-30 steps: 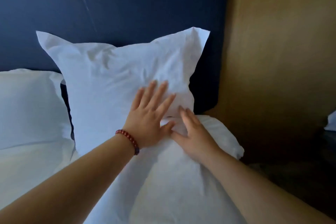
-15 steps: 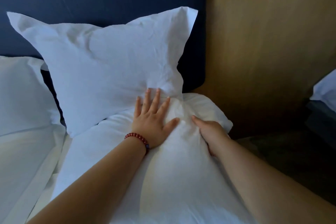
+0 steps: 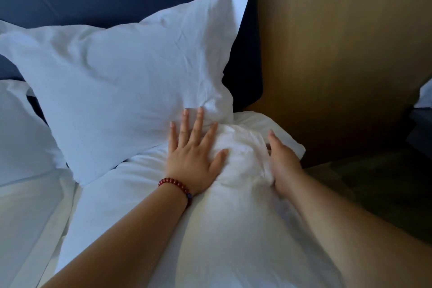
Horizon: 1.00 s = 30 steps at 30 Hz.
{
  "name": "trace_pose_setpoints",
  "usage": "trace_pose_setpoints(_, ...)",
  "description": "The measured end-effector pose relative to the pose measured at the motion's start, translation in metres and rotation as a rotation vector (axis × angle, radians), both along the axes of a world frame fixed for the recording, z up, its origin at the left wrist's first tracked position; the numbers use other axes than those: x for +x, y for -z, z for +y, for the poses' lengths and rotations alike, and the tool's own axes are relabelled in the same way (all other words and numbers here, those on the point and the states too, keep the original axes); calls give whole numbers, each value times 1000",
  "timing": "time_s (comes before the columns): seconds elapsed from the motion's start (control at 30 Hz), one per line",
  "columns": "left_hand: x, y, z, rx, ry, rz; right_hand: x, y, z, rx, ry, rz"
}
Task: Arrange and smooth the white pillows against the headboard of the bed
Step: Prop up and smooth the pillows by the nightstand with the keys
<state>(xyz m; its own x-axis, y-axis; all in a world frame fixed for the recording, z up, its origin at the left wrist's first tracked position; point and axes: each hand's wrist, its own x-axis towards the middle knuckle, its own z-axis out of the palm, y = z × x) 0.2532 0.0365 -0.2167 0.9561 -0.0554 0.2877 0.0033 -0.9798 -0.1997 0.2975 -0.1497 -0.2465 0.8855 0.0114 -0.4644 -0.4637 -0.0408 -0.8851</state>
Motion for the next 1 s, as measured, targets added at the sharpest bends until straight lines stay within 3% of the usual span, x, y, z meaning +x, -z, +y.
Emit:
trace_pose_setpoints(0.07,2,3,0,2,-7,3,27,-14,7,52,-124,145)
trace_pose_setpoints(0.13,3,6,-1,8,-13,6,51,-19,17,93,-147,121)
trace_pose_setpoints(0.3,6,12,1,9,8,-32,65,-6,23,62,169,-312)
trace_pose_setpoints(0.4,7,17,0,13,18,-58,34,16,23,40,260,-414)
trace_pose_setpoints(0.47,7,19,-1,18,11,-62,36,22,23,84,234,-292)
trace_pose_setpoints(0.57,8,22,-2,22,-1,-72,72,-3,23,34,-79,-49)
trace_pose_setpoints(0.63,9,23,-1,23,-1,-73,92,-11,28,145,-179,122)
trace_pose_setpoints(0.7,9,25,0,31,-3,-67,102,-9,31,154,-193,52)
trace_pose_setpoints(0.87,10,26,0,31,-6,-59,104,7,12,277,477,-183)
trace_pose_setpoints(0.93,11,27,-1,35,-5,-54,97,7,6,180,384,-164)
trace_pose_setpoints(1.0,10,27,-1,39,-8,-53,91,3,14,-22,99,-80)
